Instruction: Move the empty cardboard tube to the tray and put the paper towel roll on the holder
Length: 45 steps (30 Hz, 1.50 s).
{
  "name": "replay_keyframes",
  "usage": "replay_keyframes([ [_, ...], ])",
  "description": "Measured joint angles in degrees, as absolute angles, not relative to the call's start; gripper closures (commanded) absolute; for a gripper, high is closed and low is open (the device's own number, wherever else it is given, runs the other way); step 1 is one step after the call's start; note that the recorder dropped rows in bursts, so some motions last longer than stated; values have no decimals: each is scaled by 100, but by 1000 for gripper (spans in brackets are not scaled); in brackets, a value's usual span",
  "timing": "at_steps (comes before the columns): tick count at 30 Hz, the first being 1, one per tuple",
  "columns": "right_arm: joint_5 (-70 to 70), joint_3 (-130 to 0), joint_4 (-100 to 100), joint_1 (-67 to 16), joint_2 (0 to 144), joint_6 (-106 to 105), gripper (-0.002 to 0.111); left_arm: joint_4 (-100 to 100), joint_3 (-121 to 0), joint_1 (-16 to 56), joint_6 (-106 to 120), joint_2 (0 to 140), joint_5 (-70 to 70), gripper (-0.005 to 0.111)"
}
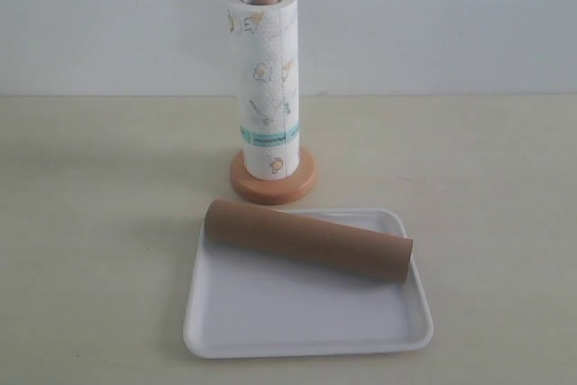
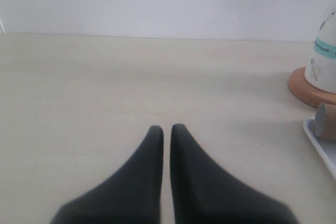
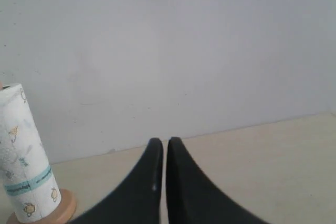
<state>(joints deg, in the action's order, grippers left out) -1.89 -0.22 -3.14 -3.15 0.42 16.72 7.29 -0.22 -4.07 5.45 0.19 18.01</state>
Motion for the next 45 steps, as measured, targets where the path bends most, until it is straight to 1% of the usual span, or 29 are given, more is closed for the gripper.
replay_keyframes([
  [5,64,-22,-304,-226,29,1765,106,729,-22,-407,545,19,1801,102],
  [14,1589,-22,-304,-226,29,1765,106,729,-22,-407,545,19,1801,102],
  [17,1836,4,-304,-226,29,1720,106,729,-22,-407,545,19,1801,102],
  [27,1956,4,0,-226,29,355,106,729,-22,-407,545,19,1801,102],
  [45,1956,4,93,-226,29,370,106,729,-22,-407,545,19,1801,102],
])
